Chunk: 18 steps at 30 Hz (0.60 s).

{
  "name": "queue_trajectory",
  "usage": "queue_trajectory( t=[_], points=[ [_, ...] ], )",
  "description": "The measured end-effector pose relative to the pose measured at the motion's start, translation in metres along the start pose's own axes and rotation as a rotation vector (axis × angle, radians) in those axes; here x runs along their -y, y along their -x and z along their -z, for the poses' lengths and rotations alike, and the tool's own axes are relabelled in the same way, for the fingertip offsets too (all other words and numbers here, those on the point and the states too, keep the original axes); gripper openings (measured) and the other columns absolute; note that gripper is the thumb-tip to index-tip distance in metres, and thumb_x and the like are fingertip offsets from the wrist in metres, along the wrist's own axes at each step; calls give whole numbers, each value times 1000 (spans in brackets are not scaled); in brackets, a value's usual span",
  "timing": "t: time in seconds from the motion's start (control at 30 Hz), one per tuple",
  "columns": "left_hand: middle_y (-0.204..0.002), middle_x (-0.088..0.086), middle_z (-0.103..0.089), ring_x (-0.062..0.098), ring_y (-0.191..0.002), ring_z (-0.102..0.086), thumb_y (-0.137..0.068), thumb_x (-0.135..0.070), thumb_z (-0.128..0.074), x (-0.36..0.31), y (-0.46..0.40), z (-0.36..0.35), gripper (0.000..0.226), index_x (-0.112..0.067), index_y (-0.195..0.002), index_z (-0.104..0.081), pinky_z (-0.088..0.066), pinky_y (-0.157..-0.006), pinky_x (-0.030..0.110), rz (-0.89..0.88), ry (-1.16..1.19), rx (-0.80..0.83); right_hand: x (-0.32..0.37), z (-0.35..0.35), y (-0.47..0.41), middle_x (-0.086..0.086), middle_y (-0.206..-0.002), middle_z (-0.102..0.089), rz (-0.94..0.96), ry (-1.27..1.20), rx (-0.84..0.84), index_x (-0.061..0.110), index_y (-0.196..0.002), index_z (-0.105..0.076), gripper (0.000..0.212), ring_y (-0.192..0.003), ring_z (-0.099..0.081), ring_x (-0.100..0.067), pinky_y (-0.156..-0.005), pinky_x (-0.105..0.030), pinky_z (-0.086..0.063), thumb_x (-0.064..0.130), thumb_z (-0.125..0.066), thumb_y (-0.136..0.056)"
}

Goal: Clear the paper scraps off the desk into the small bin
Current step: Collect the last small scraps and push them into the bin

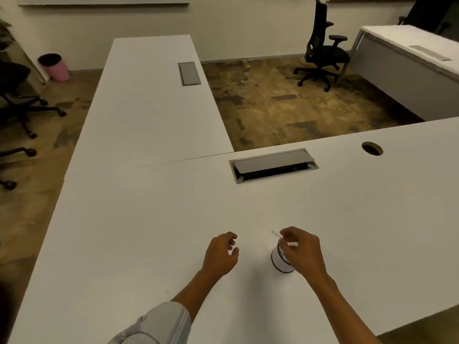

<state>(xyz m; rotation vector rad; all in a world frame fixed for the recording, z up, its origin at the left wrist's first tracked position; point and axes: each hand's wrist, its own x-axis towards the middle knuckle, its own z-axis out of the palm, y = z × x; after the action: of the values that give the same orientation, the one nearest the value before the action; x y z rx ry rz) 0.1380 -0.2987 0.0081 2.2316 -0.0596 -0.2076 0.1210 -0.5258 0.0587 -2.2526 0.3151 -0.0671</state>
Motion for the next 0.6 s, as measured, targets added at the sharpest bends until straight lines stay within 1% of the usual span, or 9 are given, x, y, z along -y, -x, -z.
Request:
queue_trajectory(
  t=[0.07,0.17,0.23,0.3,0.33,0.4,0.47,0.53,0.6],
  points=[
    [-111,0,-62,14,-99,-60,-79,-23,-68,34,18,19,41,-15,-118,-58,-52,-87,29,47,-108,-4,6,-26,8,12,-86,-71,19,17,120,22,-88,-70,14,-73,-68,1,-66,-14,-55,13,-72,-79],
    [-129,1,-50,16,-120,-50,-78,-31,-68,86,50,51,55,-16,-128,-49,-48,-92,29,138,-256,-2,10,-72,22,6,-83,-68,18,116,381,23,-89,-65,20,-67,-68,-4,-59,-17,-55,19,-77,-73],
    [-137,3,-43,19,-125,-47,-78,-33,-66,118,73,73,63,-14,-134,-44,-49,-93,30,196,-347,25,8,-101,35,3,-86,-67,-39,248,597,22,-90,-62,33,-70,-67,-11,-58,-18,-51,28,-83,-65],
    [-145,3,-34,18,-128,-44,-78,-41,-64,144,97,94,74,-16,-141,-35,-47,-97,30,236,-441,103,5,-128,52,2,-95,-64,-59,415,793,23,-91,-57,46,-77,-62,-13,-65,-21,-51,36,-85,-57],
    [-147,2,-31,18,-128,-44,-77,-47,-63,155,109,102,79,-17,-143,-31,-46,-98,30,242,-476,146,3,-140,62,1,-98,-62,-52,470,862,24,-90,-54,50,-79,-59,-13,-68,-23,-51,38,-86,-54],
    [-147,1,-31,18,-127,-45,-72,-59,-60,172,134,112,89,-18,-145,-27,-45,-99,29,242,-526,213,4,-160,80,0,-98,-61,-26,497,926,25,-85,-50,53,-76,-55,-13,-66,-25,-50,39,-86,-49],
    [-144,1,-32,17,-125,-44,-68,-67,-57,183,156,114,96,-18,-145,-25,-46,-98,29,233,-554,245,9,-178,95,0,-91,-60,-9,459,928,23,-84,-49,55,-71,-52,-13,-63,-25,-47,38,-88,-47],
    [-141,1,-33,17,-124,-42,-65,-70,-55,188,170,111,101,-17,-145,-24,-48,-96,30,222,-561,251,18,-195,105,0,-85,-59,-15,398,904,18,-88,-51,58,-67,-53,-14,-63,-27,-49,35,-90,-47],
    [-140,1,-32,17,-123,-41,-65,-70,-56,188,175,106,101,-16,-145,-24,-48,-95,30,207,-551,243,29,-213,114,0,-84,-59,-16,353,894,16,-93,-53,59,-66,-53,-15,-65,-29,-53,29,-91,-49]
  ],
)
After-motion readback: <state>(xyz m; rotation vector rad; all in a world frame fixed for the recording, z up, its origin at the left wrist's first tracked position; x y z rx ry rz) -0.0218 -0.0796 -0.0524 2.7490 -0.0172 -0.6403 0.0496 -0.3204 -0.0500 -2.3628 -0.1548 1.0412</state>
